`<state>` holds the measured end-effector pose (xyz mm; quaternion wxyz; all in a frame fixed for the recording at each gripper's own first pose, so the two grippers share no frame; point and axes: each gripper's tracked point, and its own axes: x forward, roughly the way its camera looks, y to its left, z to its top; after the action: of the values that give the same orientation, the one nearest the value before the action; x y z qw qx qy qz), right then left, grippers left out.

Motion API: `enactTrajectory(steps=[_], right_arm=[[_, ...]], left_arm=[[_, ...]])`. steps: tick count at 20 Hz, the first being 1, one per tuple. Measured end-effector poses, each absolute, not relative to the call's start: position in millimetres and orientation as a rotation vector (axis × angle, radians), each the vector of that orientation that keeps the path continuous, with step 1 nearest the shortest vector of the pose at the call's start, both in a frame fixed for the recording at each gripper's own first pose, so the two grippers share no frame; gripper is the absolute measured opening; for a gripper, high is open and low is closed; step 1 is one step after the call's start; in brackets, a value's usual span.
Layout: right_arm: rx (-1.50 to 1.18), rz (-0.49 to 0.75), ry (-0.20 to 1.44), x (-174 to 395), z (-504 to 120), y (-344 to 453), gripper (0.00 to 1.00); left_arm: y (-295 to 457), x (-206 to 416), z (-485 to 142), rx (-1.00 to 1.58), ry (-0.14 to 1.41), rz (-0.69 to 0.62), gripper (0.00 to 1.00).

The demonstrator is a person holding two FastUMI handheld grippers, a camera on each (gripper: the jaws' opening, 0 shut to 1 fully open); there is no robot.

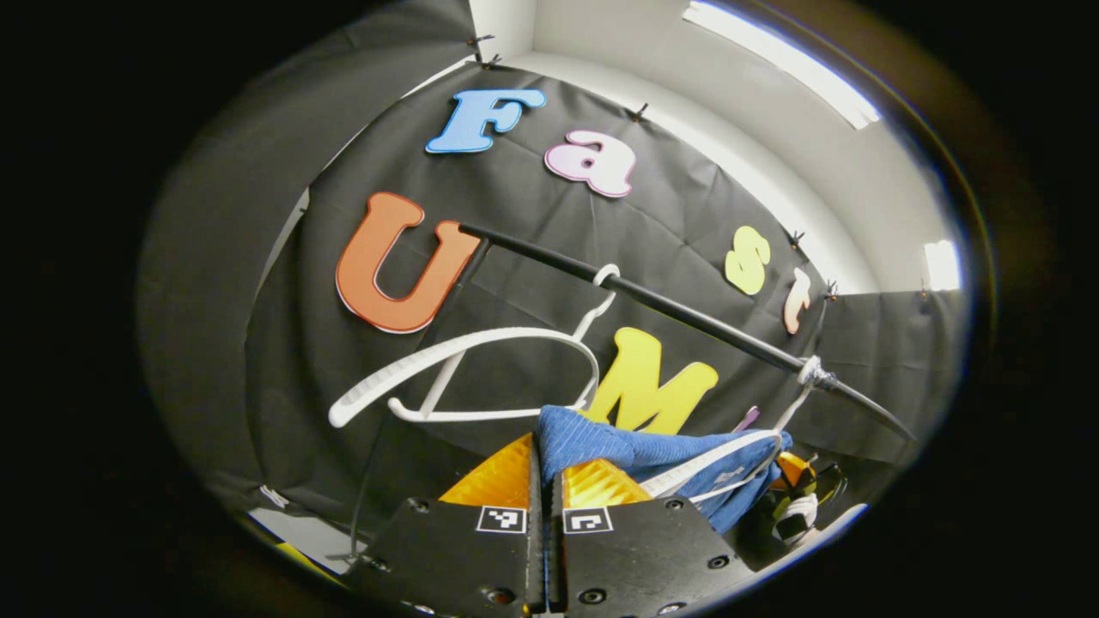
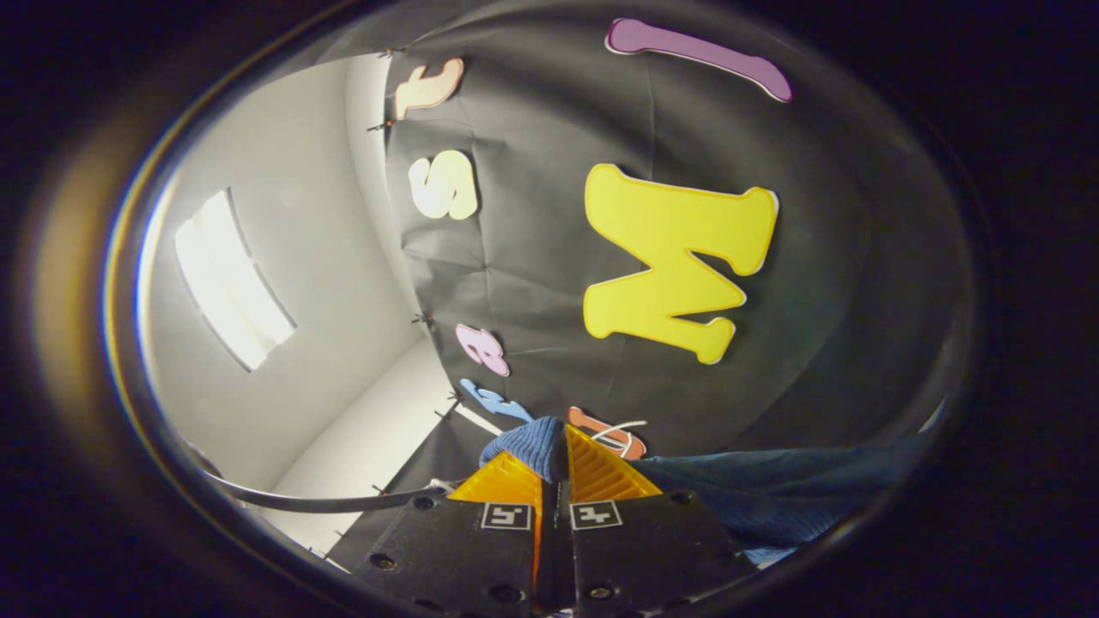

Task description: Grasp the clothes on the hanger with both hands and then place them into the laundry hamper below.

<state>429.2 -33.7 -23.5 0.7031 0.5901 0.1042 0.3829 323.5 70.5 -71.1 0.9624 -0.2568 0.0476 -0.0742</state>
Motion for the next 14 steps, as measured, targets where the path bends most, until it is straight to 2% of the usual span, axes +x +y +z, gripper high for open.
enactTrajectory(steps=[1,3,4,6,8,14], right_arm=[[1.305,0.837,0.248,431.3,-29.8,-32.5,0.02],[1.286,0.810,0.275,433.9,-39.4,-32.1,0.03],[1.286,0.779,0.289,439.1,-47.3,-34.7,0.03],[1.273,0.696,0.349,452.2,-72.1,-32.4,0.05],[1.225,0.666,0.389,449.5,-95.6,-29.8,0.03],[1.222,0.646,0.472,427.4,-130.4,-21.3,0.03]], left_arm=[[71.1,324.4,-75.0,-0.521,0.102,-0.146,0.07],[74.3,329.6,-83.1,-0.522,0.115,-0.139,0.07],[71.8,330.5,-87.2,-0.532,0.122,-0.140,0.02],[71.4,332.7,-97.2,-0.538,0.142,-0.132,0.02],[74.0,329.6,-108.4,-0.519,0.158,-0.118,0.01],[81.4,313.4,-143.4,-0.561,0.212,-0.064,0.01]])
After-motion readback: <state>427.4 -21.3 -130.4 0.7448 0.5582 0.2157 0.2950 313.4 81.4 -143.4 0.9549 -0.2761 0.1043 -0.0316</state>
